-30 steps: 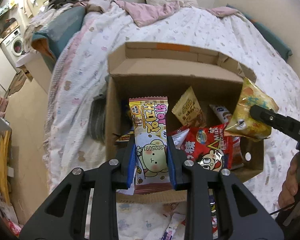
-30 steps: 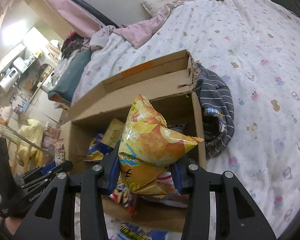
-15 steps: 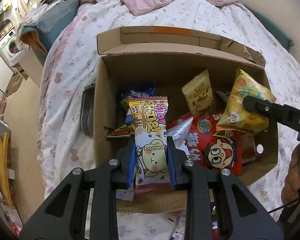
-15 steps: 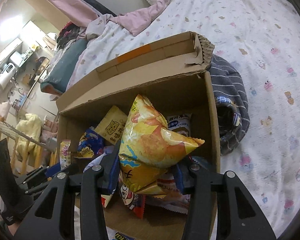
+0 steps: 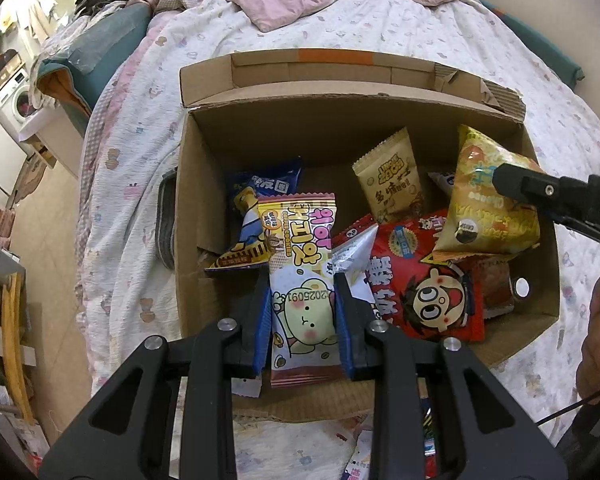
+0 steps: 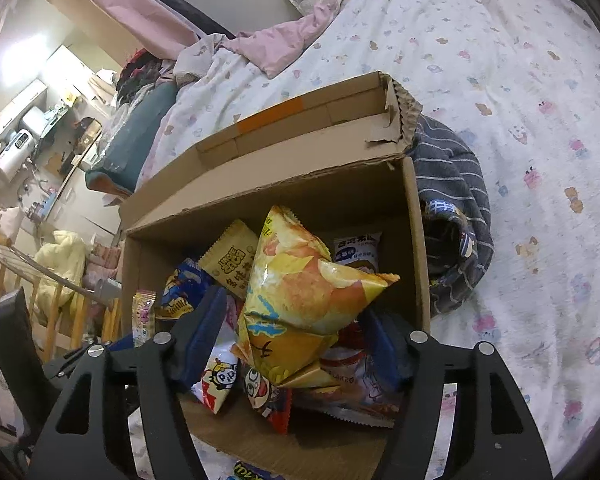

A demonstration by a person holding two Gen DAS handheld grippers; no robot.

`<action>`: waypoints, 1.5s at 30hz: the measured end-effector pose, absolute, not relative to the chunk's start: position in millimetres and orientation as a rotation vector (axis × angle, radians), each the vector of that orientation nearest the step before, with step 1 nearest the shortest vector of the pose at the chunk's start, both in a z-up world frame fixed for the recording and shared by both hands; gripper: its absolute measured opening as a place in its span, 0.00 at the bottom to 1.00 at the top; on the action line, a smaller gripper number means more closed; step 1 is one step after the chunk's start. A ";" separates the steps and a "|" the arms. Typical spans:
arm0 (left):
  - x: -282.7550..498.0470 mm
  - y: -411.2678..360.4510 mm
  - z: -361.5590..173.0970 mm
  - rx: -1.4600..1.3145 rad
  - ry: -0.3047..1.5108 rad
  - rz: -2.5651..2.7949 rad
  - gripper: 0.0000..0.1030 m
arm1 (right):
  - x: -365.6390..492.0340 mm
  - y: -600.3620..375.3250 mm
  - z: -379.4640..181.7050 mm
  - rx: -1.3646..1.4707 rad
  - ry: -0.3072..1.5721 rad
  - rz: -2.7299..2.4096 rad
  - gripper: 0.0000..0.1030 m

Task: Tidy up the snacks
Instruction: 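Open both tools to drop the two packets into the box, then withdraw both tools from the box toward the remaining snacks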

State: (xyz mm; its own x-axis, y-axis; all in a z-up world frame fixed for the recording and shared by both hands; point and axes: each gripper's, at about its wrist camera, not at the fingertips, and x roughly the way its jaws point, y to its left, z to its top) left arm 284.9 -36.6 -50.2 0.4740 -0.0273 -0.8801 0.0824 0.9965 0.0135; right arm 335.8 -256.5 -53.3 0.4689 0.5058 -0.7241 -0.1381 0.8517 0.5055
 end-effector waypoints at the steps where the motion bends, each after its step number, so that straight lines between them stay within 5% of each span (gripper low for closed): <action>1: 284.9 -36.3 -49.9 0.057 1.077 -0.066 0.24 | 335.3 -255.9 -51.6 0.396 1.008 0.406 0.70; 13: 279.8 -28.3 -38.2 0.027 1.039 -0.053 0.62 | 328.6 -262.7 -32.4 0.275 0.909 0.335 0.72; 45: 238.0 -13.1 -7.8 -0.011 0.977 -0.034 0.62 | 274.7 -295.8 -4.8 0.359 0.856 0.291 0.74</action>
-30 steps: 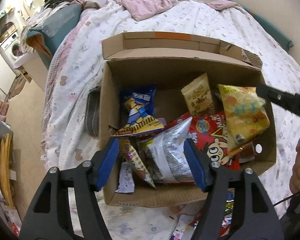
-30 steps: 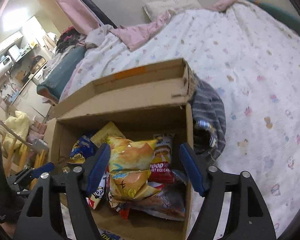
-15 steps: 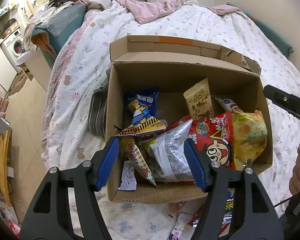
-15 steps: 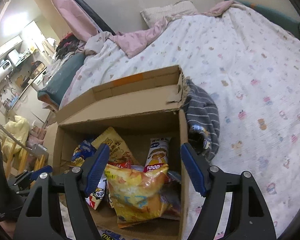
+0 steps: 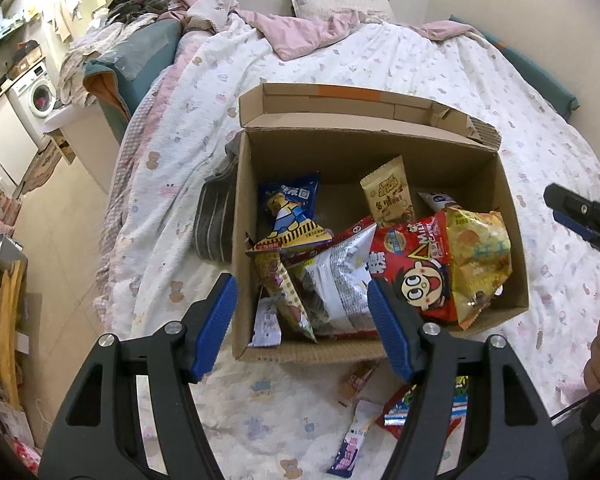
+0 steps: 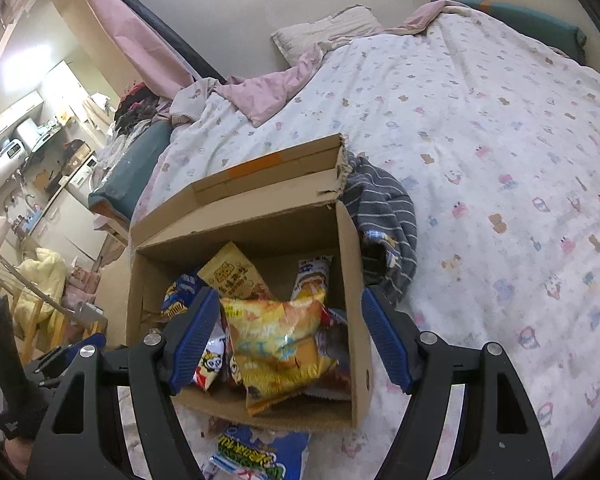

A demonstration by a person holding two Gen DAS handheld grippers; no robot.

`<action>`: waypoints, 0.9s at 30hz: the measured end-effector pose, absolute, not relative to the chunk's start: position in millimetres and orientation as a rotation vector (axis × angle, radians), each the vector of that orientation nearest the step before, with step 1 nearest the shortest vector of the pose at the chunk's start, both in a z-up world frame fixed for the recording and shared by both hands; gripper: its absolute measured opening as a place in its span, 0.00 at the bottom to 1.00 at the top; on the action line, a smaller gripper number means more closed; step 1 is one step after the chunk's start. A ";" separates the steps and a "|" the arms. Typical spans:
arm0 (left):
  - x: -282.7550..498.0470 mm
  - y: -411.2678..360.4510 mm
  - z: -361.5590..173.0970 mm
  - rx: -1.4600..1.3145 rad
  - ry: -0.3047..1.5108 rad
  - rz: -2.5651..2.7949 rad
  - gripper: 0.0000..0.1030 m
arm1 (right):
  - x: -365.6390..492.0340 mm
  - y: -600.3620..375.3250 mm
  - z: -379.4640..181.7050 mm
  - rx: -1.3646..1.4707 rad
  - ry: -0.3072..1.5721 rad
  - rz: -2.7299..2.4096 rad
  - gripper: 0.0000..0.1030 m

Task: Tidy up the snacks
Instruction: 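Withdraw both tools from the box toward the remaining snacks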

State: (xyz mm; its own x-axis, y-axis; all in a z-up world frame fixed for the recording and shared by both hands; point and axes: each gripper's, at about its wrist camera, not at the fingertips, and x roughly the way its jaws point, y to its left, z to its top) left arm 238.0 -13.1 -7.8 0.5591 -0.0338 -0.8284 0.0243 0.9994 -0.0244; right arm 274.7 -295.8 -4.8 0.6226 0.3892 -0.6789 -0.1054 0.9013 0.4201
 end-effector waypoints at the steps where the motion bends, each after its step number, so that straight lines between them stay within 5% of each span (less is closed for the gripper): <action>1: 234.6 -11.4 -7.0 -0.015 0.974 -0.032 0.62 | 271.0 -297.0 -5.4 0.362 0.861 0.286 0.74; 27: 163.9 11.9 -38.9 -0.099 1.093 -0.030 0.62 | 174.6 -291.9 -44.7 0.440 1.036 0.284 0.74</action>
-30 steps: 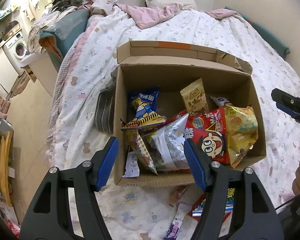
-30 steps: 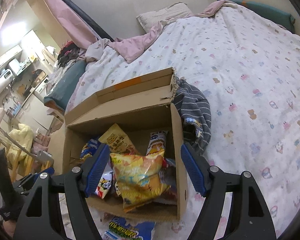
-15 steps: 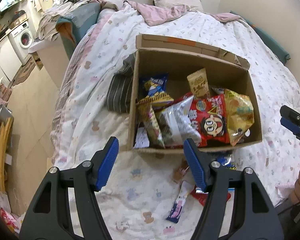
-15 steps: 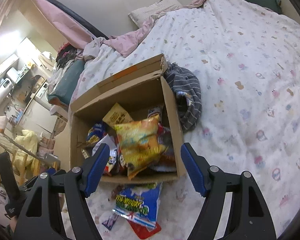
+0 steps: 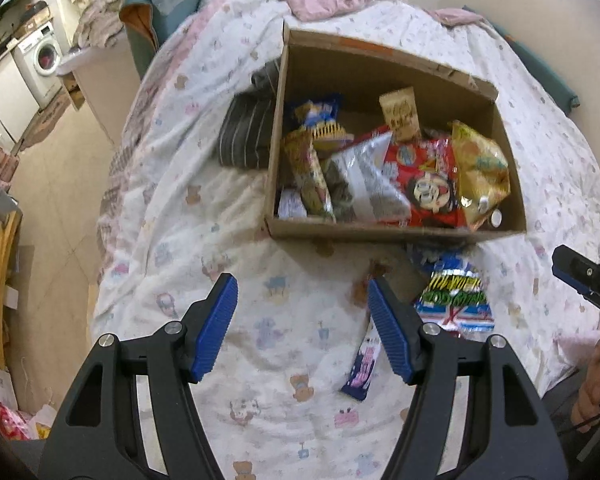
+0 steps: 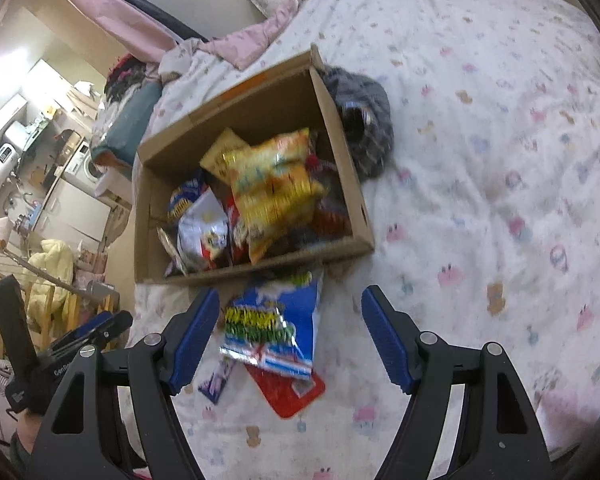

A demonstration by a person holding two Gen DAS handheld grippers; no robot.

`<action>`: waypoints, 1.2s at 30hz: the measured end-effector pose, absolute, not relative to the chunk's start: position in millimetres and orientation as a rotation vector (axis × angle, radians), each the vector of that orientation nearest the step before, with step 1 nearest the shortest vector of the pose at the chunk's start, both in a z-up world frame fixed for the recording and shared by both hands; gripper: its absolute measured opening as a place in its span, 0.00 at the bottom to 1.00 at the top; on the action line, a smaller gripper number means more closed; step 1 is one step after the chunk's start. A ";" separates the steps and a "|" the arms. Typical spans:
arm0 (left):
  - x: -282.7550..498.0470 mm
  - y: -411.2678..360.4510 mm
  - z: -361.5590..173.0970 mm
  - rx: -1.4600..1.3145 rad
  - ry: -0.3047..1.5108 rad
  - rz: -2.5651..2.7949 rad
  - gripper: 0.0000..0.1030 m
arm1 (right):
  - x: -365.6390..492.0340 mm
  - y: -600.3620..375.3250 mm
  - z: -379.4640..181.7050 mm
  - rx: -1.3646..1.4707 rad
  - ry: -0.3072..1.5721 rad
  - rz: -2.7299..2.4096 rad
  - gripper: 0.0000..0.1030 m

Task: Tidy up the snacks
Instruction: 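Withdraw both tools from the box toward the remaining snacks, then grasp the white-purple candy stick with the left tool while the right tool grasps the blue snack bag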

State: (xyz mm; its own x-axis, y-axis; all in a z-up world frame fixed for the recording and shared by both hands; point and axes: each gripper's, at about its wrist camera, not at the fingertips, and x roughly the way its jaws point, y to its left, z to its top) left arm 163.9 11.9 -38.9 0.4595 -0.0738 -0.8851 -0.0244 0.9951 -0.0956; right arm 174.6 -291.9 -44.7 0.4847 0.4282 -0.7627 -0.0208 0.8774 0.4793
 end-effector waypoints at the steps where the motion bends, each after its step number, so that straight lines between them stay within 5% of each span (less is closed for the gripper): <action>1: 162.8 10.7 -43.8 -0.102 1.113 -0.040 0.62 | 172.8 -290.5 -47.4 0.434 1.044 0.283 0.74; 13: 161.7 -55.7 -112.5 0.032 1.354 -0.211 0.59 | 163.4 -286.1 -70.3 0.365 1.129 0.277 0.74; 23: 177.6 -67.2 -141.8 0.072 1.453 -0.166 0.15 | 166.8 -298.3 -80.1 0.424 1.163 0.271 0.74; 30: 171.8 -53.6 -124.3 0.028 1.428 -0.188 0.13 | 174.9 -284.9 -87.4 0.445 1.196 0.322 0.76; 32: 165.9 -47.4 -113.7 0.005 1.401 -0.194 0.13 | 179.0 -276.2 -89.7 0.453 1.207 0.338 0.88; 36: 158.5 -26.4 -92.9 -0.064 1.358 -0.188 0.13 | 190.8 -254.5 -94.7 0.406 1.226 0.347 0.95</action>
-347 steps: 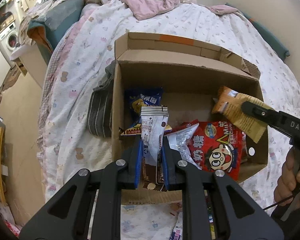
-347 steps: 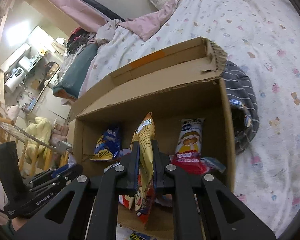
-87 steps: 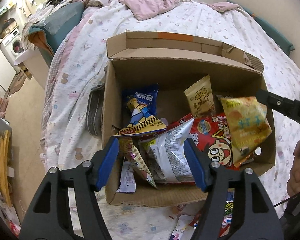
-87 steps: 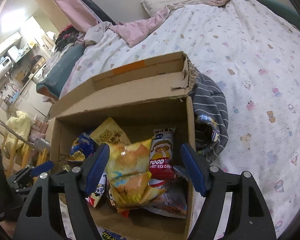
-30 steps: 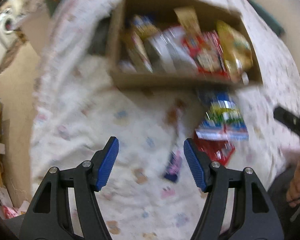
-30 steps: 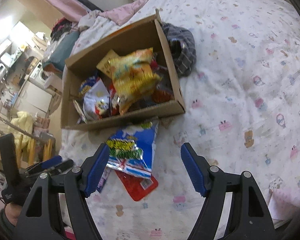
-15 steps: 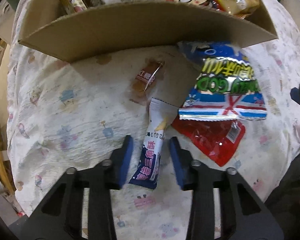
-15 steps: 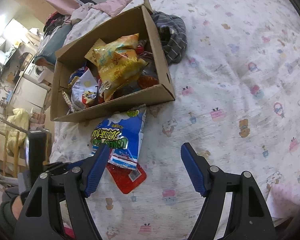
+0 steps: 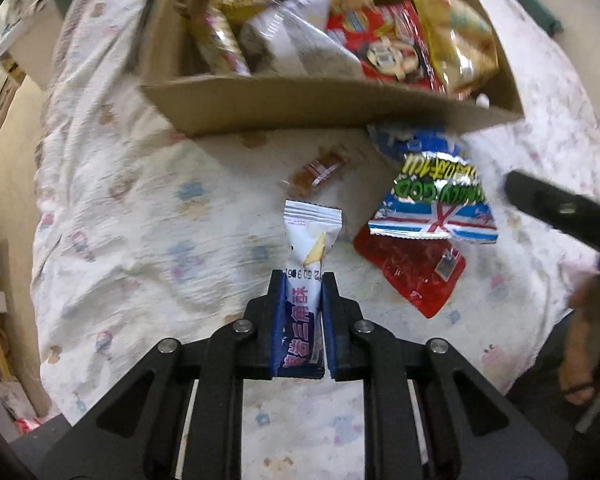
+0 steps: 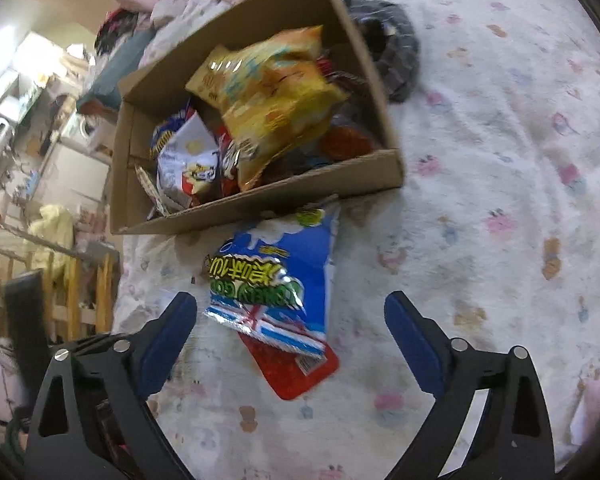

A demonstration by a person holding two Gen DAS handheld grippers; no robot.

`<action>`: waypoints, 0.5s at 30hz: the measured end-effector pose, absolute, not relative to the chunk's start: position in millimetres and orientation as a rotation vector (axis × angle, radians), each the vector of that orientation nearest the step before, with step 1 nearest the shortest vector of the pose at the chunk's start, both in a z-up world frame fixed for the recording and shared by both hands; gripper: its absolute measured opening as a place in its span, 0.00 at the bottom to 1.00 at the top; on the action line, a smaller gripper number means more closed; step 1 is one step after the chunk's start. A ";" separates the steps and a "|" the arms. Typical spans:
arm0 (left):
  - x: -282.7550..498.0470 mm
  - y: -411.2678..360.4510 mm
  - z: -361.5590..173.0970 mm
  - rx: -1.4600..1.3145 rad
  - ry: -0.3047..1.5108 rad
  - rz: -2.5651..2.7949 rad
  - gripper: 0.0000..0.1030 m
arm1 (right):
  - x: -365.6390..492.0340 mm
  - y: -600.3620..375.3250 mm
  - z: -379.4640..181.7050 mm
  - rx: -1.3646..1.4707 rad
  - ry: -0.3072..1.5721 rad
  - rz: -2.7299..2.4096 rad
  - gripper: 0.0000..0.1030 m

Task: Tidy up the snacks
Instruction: 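Grasp the white-purple candy stick with the left tool while the right tool grasps the blue snack bag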

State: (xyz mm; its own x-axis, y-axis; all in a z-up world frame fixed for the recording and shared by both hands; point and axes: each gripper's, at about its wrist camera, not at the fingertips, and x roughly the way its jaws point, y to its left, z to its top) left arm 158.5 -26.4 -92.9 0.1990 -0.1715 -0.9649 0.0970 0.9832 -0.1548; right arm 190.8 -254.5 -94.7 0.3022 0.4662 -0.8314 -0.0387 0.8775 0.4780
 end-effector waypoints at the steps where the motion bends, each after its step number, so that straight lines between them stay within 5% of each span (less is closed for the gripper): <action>1: 157.7 -21.7 -90.0 -0.079 1.353 -0.187 0.13 | 196.3 -246.6 -97.8 0.385 1.242 0.346 0.95; 15: 154.7 14.5 -86.3 -0.101 1.305 -0.145 0.14 | 232.6 -187.9 -146.8 0.248 1.366 0.229 0.93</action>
